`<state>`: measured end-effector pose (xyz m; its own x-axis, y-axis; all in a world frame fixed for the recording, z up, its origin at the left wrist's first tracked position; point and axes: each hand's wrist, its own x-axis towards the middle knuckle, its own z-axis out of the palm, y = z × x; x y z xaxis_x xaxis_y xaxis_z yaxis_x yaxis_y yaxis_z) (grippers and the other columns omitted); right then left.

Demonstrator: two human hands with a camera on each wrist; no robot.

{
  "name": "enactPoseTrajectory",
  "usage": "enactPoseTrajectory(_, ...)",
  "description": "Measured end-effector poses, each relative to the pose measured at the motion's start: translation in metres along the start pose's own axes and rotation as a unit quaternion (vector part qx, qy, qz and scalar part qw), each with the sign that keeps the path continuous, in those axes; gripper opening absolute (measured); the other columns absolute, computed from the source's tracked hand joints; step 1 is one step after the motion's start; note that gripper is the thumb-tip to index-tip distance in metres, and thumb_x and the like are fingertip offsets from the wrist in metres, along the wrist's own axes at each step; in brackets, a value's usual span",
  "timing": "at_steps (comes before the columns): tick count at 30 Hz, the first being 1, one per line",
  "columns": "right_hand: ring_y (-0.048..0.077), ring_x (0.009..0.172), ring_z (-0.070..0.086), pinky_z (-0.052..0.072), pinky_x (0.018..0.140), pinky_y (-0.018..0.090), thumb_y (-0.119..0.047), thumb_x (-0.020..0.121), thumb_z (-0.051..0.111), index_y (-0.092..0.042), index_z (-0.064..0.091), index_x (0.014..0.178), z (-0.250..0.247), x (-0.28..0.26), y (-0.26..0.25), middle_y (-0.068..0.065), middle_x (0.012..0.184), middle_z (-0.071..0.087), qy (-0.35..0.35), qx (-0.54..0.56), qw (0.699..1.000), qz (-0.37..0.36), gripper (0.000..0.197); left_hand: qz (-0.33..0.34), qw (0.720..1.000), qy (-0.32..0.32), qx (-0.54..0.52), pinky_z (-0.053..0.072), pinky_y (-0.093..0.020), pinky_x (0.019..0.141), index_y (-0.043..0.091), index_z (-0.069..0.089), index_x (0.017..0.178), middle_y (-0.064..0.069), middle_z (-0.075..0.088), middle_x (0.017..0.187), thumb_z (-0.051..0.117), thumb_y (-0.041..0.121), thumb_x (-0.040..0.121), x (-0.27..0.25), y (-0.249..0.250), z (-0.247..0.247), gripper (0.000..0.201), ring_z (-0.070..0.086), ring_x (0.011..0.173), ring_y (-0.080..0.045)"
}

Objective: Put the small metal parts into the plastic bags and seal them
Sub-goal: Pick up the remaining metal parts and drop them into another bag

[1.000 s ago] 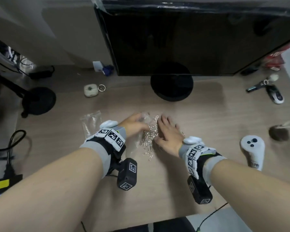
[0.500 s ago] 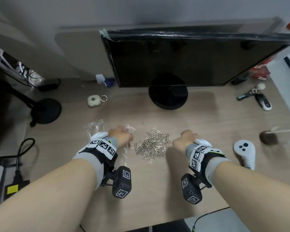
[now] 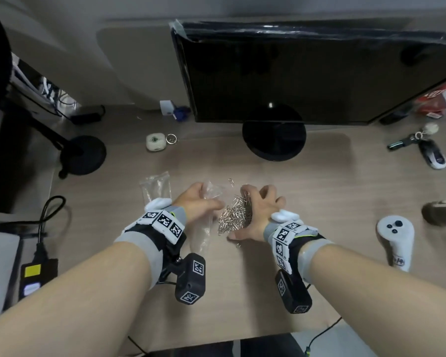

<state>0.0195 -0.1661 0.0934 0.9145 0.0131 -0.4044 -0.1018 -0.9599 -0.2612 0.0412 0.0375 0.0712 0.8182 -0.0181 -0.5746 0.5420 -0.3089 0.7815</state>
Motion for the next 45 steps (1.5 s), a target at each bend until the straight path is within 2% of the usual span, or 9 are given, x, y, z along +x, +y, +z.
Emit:
enactPoseTrajectory(5, 0.023, 0.105, 0.034, 0.043, 0.079, 0.036, -0.065, 0.066, 0.081, -0.047, 0.043, 0.119, -0.001, 0.007, -0.006, -0.005, 0.123, 0.029, 0.062, -0.018, 0.995, -0.073, 0.068, 0.043, 0.998, 0.022, 0.027, 0.053, -0.034, 0.094, 0.031, 0.054, 0.122, 0.009, 0.07, 0.108, 0.076, 0.077, 0.061, -0.021, 0.025, -0.005, 0.079, 0.068, 0.102, -0.013)
enactPoseTrajectory(9, 0.024, 0.107, 0.042, 0.049, 0.083, 0.039, -0.048, 0.087, 0.073, -0.039, 0.055, 0.117, 0.001, 0.022, 0.001, -0.003, 0.121, 0.041, 0.086, -0.013, 0.992, -0.091, 0.036, 0.029, 0.999, 0.011, 0.013, 0.038, -0.029, 0.095, 0.029, 0.047, 0.137, 0.014, 0.055, 0.119, 0.068, 0.072, 0.077, -0.03, 0.039, -0.004, 0.077, 0.054, 0.109, -0.013)
enactPoseTrajectory(12, 0.026, 0.106, 0.053, 0.05, 0.084, 0.036, -0.034, 0.09, 0.073, -0.034, 0.064, 0.109, 0.001, 0.032, 0.007, -0.001, 0.113, 0.051, 0.082, 0.006, 0.993, -0.086, 0.021, 0.037, 0.999, 0.006, -0.004, 0.056, -0.038, 0.096, 0.03, 0.062, 0.116, 0.007, 0.074, 0.108, 0.078, 0.072, 0.062, -0.027, 0.035, -0.001, 0.07, 0.072, 0.1, -0.019)
enactPoseTrajectory(16, 0.023, 0.092, 0.064, 0.045, 0.077, 0.028, -0.03, 0.092, 0.075, -0.03, 0.069, 0.112, -0.006, 0.041, 0.011, -0.003, 0.103, 0.06, 0.056, 0.036, 0.996, -0.053, 0.021, 0.067, 0.997, 0.01, 0.039, 0.057, -0.021, 0.063, 0.011, 0.064, 0.109, -0.001, 0.072, 0.098, 0.085, 0.051, 0.073, -0.028, 0.036, -0.003, 0.058, 0.07, 0.074, -0.01)
enactPoseTrajectory(20, 0.017, 0.084, 0.062, 0.045, 0.075, 0.023, -0.034, 0.09, 0.078, -0.029, 0.074, 0.107, -0.007, 0.041, 0.017, -0.003, 0.104, 0.074, 0.06, 0.083, 0.995, 0.012, 0.018, 0.078, 0.983, -0.006, 0.165, 0.055, -0.035, 0.096, 0.02, 0.062, 0.109, 0.005, 0.073, 0.107, 0.083, 0.073, 0.056, -0.024, 0.027, -0.006, 0.078, 0.069, 0.101, -0.015)
enactPoseTrajectory(25, 0.014, 0.069, 0.077, 0.065, 0.072, 0.031, -0.031, 0.083, 0.086, -0.023, 0.078, 0.099, -0.005, 0.035, 0.032, -0.002, 0.087, 0.079, 0.006, 0.242, 0.969, 0.054, 0.02, 0.093, 0.962, -0.015, 0.256, 0.053, -0.031, 0.087, 0.031, 0.065, 0.103, 0.008, 0.071, 0.101, 0.089, 0.065, 0.053, -0.021, 0.008, 0.0, 0.065, 0.067, 0.093, -0.014)
enactPoseTrajectory(32, 0.022, 0.073, 0.074, 0.065, 0.084, 0.044, -0.015, 0.086, 0.083, -0.006, 0.077, 0.098, -0.025, 0.027, 0.009, 0.01, 0.085, 0.073, -0.081, 0.389, 0.917, -0.025, 0.016, 0.103, 0.955, -0.055, 0.272, 0.043, -0.026, 0.08, 0.026, 0.062, 0.11, 0.02, 0.059, 0.099, 0.093, 0.034, 0.064, -0.016, -0.016, 0.013, 0.056, 0.058, 0.099, -0.01)
enactPoseTrajectory(40, 0.027, 0.079, 0.081, 0.066, 0.082, 0.039, -0.018, 0.087, 0.083, -0.008, 0.077, 0.097, -0.024, 0.021, -0.033, 0.011, 0.088, 0.08, -0.119, 0.316, 0.939, -0.067, 0.016, 0.124, 0.967, -0.055, 0.216, 0.053, -0.032, 0.084, 0.022, 0.059, 0.106, 0.001, 0.072, 0.104, 0.089, 0.035, 0.07, -0.021, -0.016, 0.012, 0.049, 0.069, 0.097, -0.018)
enactPoseTrajectory(45, 0.013, 0.075, 0.079, 0.066, 0.08, 0.035, -0.03, 0.078, 0.088, -0.024, 0.08, 0.087, -0.014, 0.031, -0.043, -0.003, 0.081, 0.081, -0.111, 0.198, 0.97, -0.087, 0.014, 0.114, 0.976, -0.059, 0.176, 0.052, -0.029, 0.083, 0.016, 0.061, 0.115, -0.003, 0.072, 0.108, 0.09, 0.03, 0.07, -0.014, -0.027, 0.012, 0.056, 0.067, 0.096, -0.016)
